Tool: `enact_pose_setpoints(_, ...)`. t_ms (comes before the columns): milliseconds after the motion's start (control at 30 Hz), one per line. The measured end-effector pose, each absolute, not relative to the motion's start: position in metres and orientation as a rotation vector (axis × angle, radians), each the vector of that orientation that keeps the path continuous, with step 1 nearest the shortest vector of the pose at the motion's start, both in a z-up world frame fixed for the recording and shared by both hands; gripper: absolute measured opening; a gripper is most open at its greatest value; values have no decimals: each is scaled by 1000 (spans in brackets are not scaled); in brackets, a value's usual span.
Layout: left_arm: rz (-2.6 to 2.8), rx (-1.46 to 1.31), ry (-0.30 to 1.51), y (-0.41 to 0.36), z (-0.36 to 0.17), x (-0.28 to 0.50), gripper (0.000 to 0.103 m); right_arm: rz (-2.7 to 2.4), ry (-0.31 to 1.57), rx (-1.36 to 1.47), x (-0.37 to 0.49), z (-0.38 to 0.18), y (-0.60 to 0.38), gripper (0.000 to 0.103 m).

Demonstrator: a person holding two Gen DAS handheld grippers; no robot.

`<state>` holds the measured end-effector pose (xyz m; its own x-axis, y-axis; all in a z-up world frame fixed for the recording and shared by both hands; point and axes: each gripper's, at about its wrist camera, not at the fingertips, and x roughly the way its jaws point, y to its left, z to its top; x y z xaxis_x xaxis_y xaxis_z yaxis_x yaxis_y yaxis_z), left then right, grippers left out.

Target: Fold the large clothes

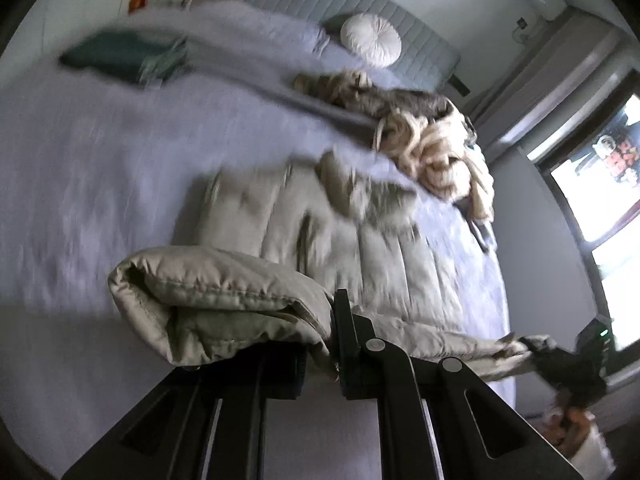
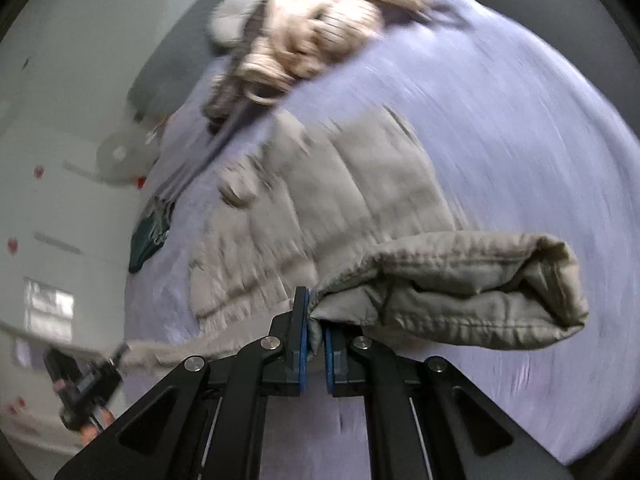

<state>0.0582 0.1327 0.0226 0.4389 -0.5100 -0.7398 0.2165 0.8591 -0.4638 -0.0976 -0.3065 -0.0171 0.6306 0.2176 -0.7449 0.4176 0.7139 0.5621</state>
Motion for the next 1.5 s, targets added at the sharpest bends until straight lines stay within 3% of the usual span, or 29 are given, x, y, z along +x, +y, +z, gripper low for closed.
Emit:
enact_pose_setpoints(200,-351,-214,997,81,11,156,14,-61,942,657,31,-4,-343,7)
enact_pose_setpoints(400,-232,-149,1070,54,-61,230,14,-66,1021,651,133,-60,-362,7)
enact_pose_setpoints(600,-221,-86,1115,34,-135,267,14,-125,1067,728,166,-139,-370,7)
enact_pose_setpoints(833,-239,-65,1101,29,-142,270,14,-120,1018,749,164,-158,-369,10)
enact_pose_setpoints(900,-247,-72,1088,35,-126,262,27,-116,1034,756,161,-149,-370,12)
enact_pose_setpoints(933,-244,-69,1056,40,-114,255,59,-116,1042,754,158,-143,-371,17)
enact_pose_setpoints(967,-231,-62,1016,44,-103,248,100,-118,1037,747,155,-135,-371,22)
enact_pose_setpoints(1000,-206,-50,966,49,-91,239,103,-124,1018,736,150,-125,-371,39)
enact_pose_setpoints(1033,-204,-37,921,53,-80,230,103,-126,1001,726,146,-119,-370,65)
enact_pose_setpoints(1067,-215,-24,917,54,-75,227,103,-122,983,716,141,-111,-369,72)
enact_pose_setpoints(1100,-226,-20,925,53,-72,224,103,-105,958,698,135,-101,-364,73)
enact_pose_setpoints(1167,-267,-44,958,50,-77,223,103,-58,961,657,131,-93,-352,64)
enact_pose_setpoints(1200,-300,-52,981,46,-82,224,100,-26,974,626,132,-93,-341,39)
enact_pose_setpoints(1233,-332,-48,1008,37,-91,225,82,-4,1002,593,135,-97,-331,21)
enact_pose_setpoints(1267,-344,-29,1040,27,-102,225,70,10,1034,556,141,-104,-321,20)
enact_pose_setpoints(1367,-327,8,1076,1,-135,227,69,13,1093,498,154,-134,-303,19)
enact_pose_setpoints(1500,-275,80,1036,-18,-165,244,69,-31,1091,459,176,-166,-306,0)
